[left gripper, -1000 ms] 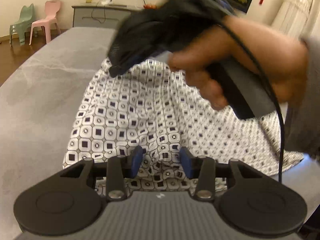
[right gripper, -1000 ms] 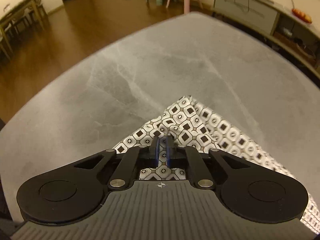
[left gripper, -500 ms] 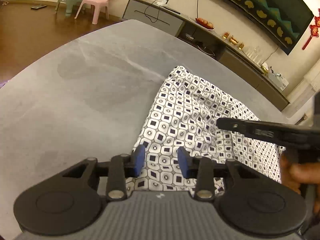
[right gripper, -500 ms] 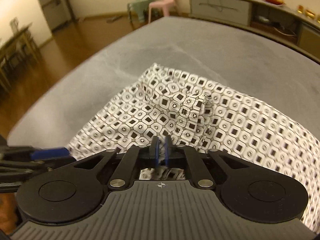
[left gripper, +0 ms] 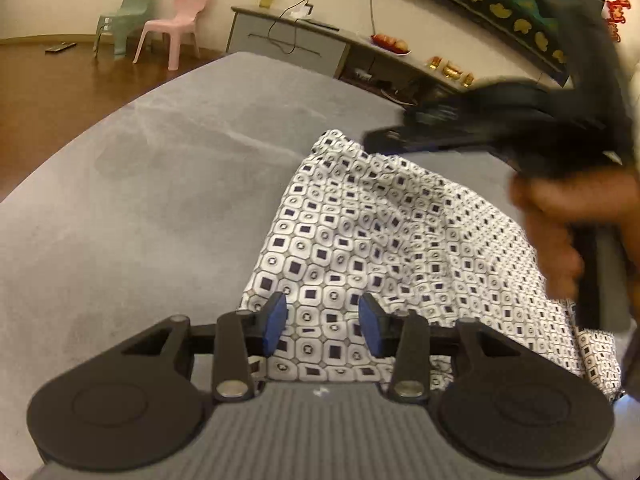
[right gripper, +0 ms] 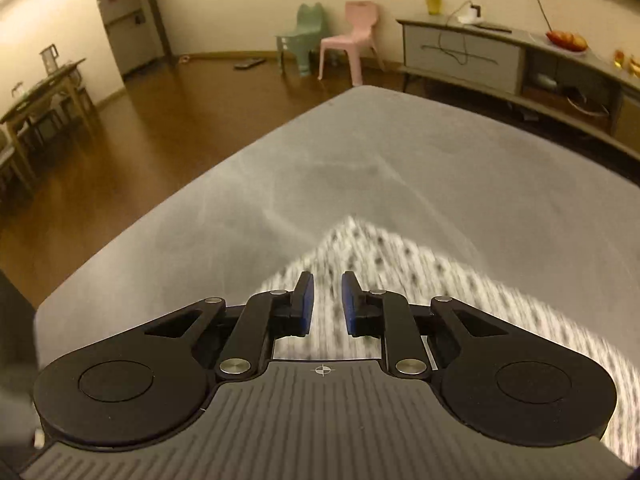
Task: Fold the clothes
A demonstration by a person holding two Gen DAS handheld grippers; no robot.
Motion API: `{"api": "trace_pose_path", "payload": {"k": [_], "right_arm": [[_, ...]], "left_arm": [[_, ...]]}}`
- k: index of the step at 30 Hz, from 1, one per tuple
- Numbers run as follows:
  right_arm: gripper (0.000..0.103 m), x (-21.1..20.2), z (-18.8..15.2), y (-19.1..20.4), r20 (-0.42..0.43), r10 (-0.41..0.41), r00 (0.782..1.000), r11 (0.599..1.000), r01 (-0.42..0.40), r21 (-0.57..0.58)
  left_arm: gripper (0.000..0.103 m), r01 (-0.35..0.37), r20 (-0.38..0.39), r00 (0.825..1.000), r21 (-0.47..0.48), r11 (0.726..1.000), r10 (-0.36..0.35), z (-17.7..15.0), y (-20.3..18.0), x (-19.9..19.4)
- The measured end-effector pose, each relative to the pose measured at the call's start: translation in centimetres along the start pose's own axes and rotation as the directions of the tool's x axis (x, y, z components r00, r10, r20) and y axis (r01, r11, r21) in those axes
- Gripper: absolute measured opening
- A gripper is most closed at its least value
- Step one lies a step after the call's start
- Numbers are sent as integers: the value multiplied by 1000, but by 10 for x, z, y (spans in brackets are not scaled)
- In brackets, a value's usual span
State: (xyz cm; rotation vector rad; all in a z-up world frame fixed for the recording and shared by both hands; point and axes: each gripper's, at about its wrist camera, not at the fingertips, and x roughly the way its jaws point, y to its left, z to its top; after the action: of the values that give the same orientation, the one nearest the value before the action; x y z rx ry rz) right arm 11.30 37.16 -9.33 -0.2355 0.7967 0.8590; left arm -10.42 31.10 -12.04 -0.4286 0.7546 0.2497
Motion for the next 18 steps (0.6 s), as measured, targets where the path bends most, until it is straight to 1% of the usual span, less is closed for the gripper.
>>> {"api": "trace_pose_path", "payload": {"k": [1,2,3,4,5,6,7,8,9,10,11,12,14,15,18], "right_arm": [[15,12,7,2,-10,-9,1000,1000,9,-9],[15,24,12,3,-20,-19,1000,1000,18,-17],[27,35,15,3,-24,-29,999,999,28,-23],[48,43,18,2,-15,-41,999,999,41,-31],[55,51,21,2,-5,-54,999,998,54,-39],[58,56,23,2,3,-65,998,997,65,-49],[55,62,26,1,-7,-63,998,996,63,-57],[51,69,28,1,-29,-48,998,997,46,-63],[34,78,29,0,-58,-34,998,997,31,-67],[1,84,29,-1,-86,-31,996,997,25,-68],[0,86,29,-2,-89,-30,996,997,24,-69],[0,87,29,-3,-86,-36,996,997,30,-72],[0,89,31,-5,-57,-82,995,994,78,-75],[0,93,32,-9,-70,-75,995,996,71,-62],[0,102,36,-20,-94,-17,995,1000,15,-19]], "left_arm": [[40,-8,4,1000,-4,1000,8,0,2,-1],[40,-20,35,999,-9,1000,21,1,4,-5],[40,-34,66,997,-13,999,35,2,6,-9],[41,-69,94,993,-10,998,69,3,8,-12],[43,-101,118,988,-9,995,102,4,10,-15],[45,-116,94,989,-13,993,117,5,13,-9],[45,-128,69,989,-16,992,129,5,16,-4],[44,-104,48,993,-18,994,104,4,16,0],[42,-80,27,996,-17,997,80,4,16,4],[36,-70,15,997,30,997,70,2,10,5],[25,-73,16,997,81,994,72,-2,3,6],[22,-94,25,995,114,989,92,-5,-1,5],[21,-134,42,991,175,975,129,-11,-10,4],[20,-132,41,991,165,977,127,-10,-8,4],[21,-122,35,992,143,982,118,-9,-6,2]]}}
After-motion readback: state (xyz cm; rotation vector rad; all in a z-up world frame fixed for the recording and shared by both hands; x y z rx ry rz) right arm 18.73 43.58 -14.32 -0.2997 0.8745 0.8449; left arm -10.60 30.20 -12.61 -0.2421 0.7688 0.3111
